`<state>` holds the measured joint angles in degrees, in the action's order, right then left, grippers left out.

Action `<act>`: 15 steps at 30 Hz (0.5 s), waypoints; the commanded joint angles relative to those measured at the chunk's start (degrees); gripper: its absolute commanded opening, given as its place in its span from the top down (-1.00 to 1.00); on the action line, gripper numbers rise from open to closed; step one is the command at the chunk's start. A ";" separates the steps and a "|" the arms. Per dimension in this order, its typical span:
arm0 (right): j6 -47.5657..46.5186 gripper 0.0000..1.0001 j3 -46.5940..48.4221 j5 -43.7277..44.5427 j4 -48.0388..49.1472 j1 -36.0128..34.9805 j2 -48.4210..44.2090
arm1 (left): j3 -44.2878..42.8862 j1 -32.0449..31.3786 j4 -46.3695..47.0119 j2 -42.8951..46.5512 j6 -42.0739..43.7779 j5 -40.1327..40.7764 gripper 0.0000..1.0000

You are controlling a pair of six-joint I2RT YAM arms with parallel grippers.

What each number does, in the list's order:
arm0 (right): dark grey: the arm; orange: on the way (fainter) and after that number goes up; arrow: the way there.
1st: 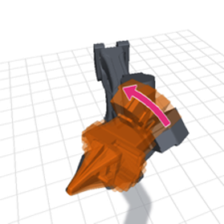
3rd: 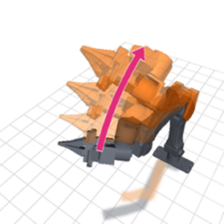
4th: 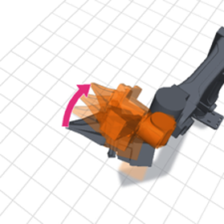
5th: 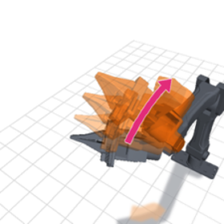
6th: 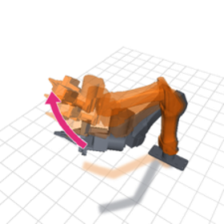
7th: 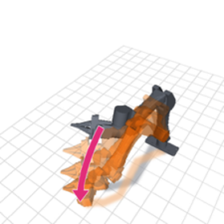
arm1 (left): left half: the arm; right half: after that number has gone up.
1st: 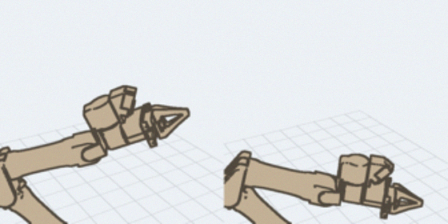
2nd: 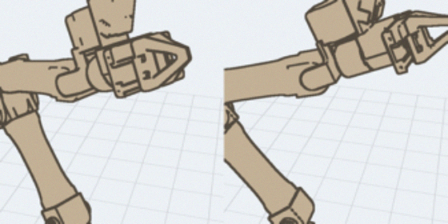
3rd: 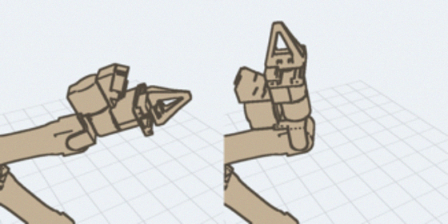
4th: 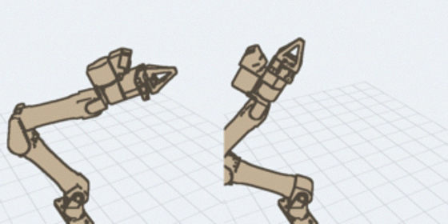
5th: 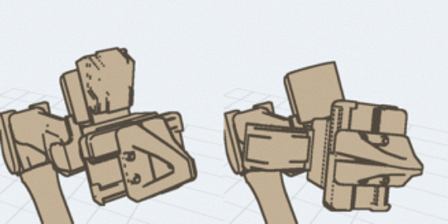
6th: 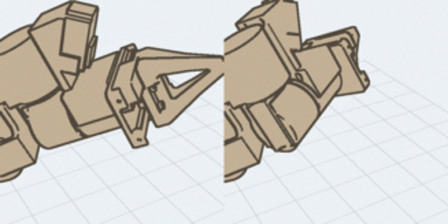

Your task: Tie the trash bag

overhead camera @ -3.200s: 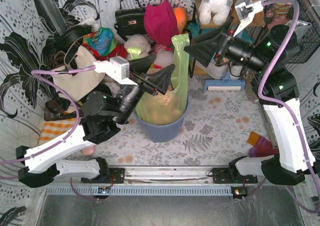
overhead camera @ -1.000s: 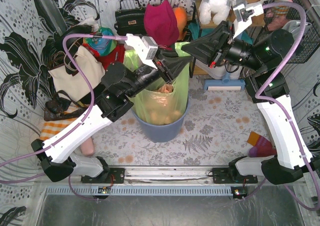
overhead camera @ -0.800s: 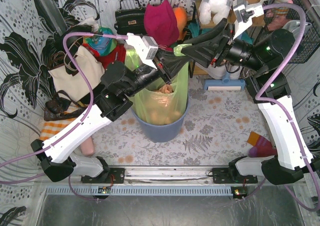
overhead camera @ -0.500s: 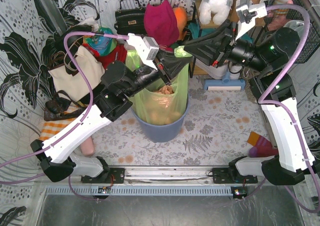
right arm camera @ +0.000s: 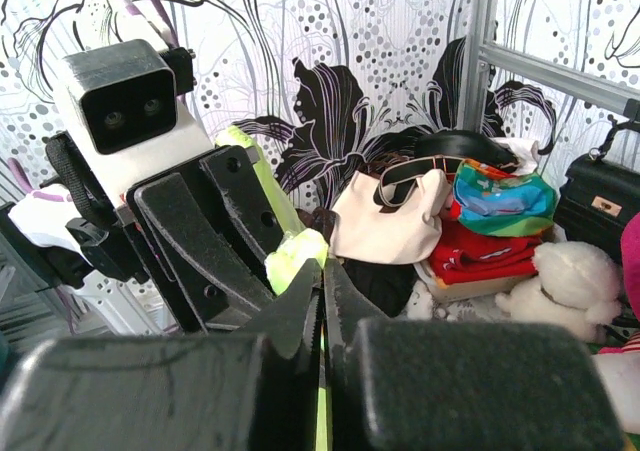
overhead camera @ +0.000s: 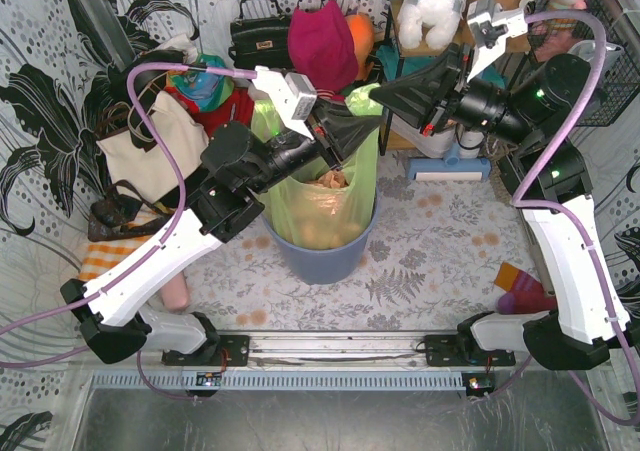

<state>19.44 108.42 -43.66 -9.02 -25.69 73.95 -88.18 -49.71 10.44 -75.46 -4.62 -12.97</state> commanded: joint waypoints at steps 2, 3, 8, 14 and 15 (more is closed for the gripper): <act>1.76 1.00 -1.32 1.04 7.22 0.12 -2.45 | 1.04 0.32 2.62 1.89 -0.32 0.79 0.54; 2.19 1.00 -1.47 1.03 8.09 0.12 -2.57 | 1.59 0.32 2.48 1.96 -0.30 1.20 0.53; 2.75 1.00 -0.98 1.24 8.84 0.16 -2.50 | 3.40 0.32 0.77 2.28 -0.39 2.91 0.47; 3.06 1.00 -2.50 1.42 8.93 0.17 -3.25 | 3.33 0.32 1.39 3.19 -1.20 3.90 0.11; 3.04 1.00 -2.67 1.51 8.97 0.12 -3.39 | 3.18 0.32 1.83 3.52 -1.44 3.63 0.02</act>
<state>21.61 106.56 -42.76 -3.68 -25.69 72.27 -84.97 -49.71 9.30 -74.22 -5.21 -10.50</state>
